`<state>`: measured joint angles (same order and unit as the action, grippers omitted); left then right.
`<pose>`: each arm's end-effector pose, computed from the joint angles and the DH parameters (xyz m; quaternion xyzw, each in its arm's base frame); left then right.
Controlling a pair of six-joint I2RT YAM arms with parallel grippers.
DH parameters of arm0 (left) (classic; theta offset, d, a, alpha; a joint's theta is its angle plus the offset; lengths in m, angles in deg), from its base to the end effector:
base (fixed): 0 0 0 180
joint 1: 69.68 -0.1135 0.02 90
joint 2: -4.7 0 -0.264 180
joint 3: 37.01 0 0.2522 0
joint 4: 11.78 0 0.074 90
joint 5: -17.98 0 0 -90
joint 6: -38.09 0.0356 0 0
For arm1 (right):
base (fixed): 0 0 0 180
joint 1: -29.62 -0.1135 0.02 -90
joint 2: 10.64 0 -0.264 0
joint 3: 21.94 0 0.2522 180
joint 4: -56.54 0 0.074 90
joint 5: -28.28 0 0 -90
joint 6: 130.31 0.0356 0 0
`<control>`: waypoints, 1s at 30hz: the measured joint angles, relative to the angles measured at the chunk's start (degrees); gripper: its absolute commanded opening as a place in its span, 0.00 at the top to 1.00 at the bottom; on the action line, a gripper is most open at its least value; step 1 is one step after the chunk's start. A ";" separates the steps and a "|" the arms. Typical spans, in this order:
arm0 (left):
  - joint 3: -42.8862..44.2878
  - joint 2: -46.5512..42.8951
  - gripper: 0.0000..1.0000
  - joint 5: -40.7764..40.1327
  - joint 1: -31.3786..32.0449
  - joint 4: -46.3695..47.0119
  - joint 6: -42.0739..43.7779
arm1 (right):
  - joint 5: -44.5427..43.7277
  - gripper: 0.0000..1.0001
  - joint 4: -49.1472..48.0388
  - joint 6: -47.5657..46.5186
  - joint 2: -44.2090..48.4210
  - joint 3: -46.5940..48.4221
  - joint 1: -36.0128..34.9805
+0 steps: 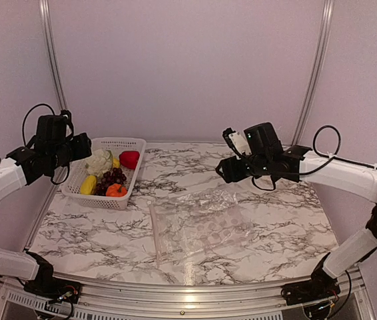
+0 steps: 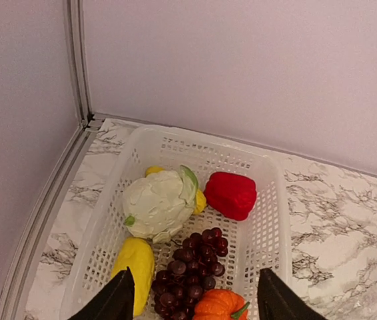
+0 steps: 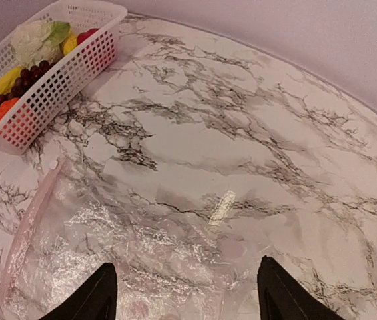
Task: Place the food in the zip-top bag and seal the zipper
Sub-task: Adjust the zipper food storage bag at the center of the board.
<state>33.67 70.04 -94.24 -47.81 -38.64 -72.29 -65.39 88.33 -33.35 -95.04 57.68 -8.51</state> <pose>0.2467 -0.0845 0.3377 -0.0979 0.8125 -0.0504 0.5724 0.2638 0.2041 0.2900 -0.2260 0.8638 0.1459 0.4260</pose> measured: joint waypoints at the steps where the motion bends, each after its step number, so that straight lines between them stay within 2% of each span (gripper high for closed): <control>1: 0.00 0.00 0.50 1.88 0.00 0.02 0.39 | 0.81 0.38 0.04 -0.09 -1.11 0.26 -1.64; 4: -0.42 0.13 0.53 7.65 0.37 0.04 0.28 | 3.50 0.39 0.63 -0.17 -5.20 3.08 -7.96; 10: -7.02 -4.24 0.35 18.88 2.99 0.59 -1.84 | 6.19 0.38 1.70 -1.64 -10.62 8.35 -17.53; 16: -12.59 -11.15 0.32 26.29 4.87 0.39 -4.79 | 8.83 0.37 3.21 -2.56 -15.85 10.01 -21.14; 19: -15.17 -12.94 0.33 27.08 5.42 -0.37 -6.23 | 9.42 0.34 3.52 -2.49 -17.33 10.47 -21.11; 23: -14.73 -10.82 0.36 23.91 5.53 -2.58 -7.76 | 9.73 0.33 3.54 -2.03 -17.75 10.49 -21.11; 30: -1.36 6.43 0.36 18.67 5.53 -6.05 -8.22 | 9.60 0.32 3.61 -0.52 -17.92 10.49 -21.11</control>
<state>32.32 76.46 -75.57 -42.28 -44.70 -80.51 -55.79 91.93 -33.87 -112.97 68.18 -29.62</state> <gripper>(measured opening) 0.635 0.677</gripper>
